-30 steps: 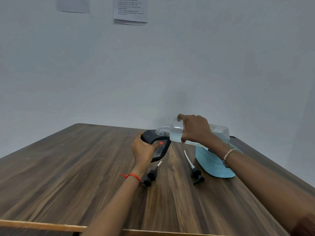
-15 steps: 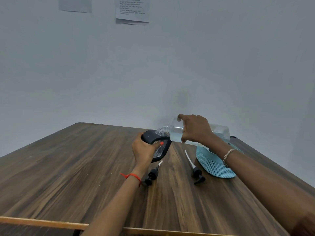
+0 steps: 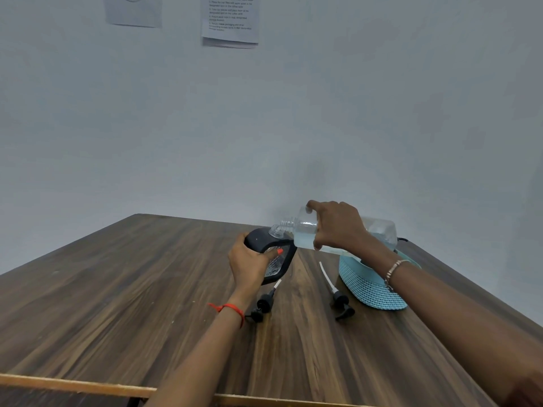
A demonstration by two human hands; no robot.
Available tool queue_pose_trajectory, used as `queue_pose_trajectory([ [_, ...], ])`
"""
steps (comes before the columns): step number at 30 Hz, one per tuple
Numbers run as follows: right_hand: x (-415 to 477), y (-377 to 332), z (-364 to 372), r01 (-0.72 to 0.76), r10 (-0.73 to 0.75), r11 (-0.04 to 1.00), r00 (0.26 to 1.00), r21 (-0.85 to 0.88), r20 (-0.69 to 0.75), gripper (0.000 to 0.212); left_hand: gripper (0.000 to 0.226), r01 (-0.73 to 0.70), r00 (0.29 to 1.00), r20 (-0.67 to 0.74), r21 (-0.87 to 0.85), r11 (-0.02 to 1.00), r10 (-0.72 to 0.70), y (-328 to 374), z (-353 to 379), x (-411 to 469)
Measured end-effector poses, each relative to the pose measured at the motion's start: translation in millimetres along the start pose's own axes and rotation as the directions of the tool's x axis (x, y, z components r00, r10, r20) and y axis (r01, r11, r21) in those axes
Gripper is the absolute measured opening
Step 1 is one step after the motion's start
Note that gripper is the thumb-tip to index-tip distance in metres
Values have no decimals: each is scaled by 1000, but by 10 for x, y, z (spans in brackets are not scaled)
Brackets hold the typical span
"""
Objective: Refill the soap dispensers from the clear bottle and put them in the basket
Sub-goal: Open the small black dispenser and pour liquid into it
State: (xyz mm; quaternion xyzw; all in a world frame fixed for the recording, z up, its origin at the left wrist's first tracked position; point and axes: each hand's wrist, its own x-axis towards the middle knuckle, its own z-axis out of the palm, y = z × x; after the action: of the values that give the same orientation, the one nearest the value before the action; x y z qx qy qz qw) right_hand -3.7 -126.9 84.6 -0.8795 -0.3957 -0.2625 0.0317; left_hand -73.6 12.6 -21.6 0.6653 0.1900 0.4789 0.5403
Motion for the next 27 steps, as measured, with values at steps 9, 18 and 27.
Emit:
queue_pose_trajectory([
  [9, -27, -8, -27, 6, -6, 1000, 1000, 5, 7, 72, 58, 7, 1000, -5, -14, 1000, -7, 18, -8, -25],
  [18, -44, -16, -22, 1, -1, 1000, 1000, 13, 13, 72, 57, 16, 1000, -3, -17, 1000, -16, 35, -26, -52],
  [27, -80, -6, -38, -4, 4, 1000, 1000, 21, 21, 71, 57, 39, 999, -18, -15, 999, -40, 26, -11, -75],
])
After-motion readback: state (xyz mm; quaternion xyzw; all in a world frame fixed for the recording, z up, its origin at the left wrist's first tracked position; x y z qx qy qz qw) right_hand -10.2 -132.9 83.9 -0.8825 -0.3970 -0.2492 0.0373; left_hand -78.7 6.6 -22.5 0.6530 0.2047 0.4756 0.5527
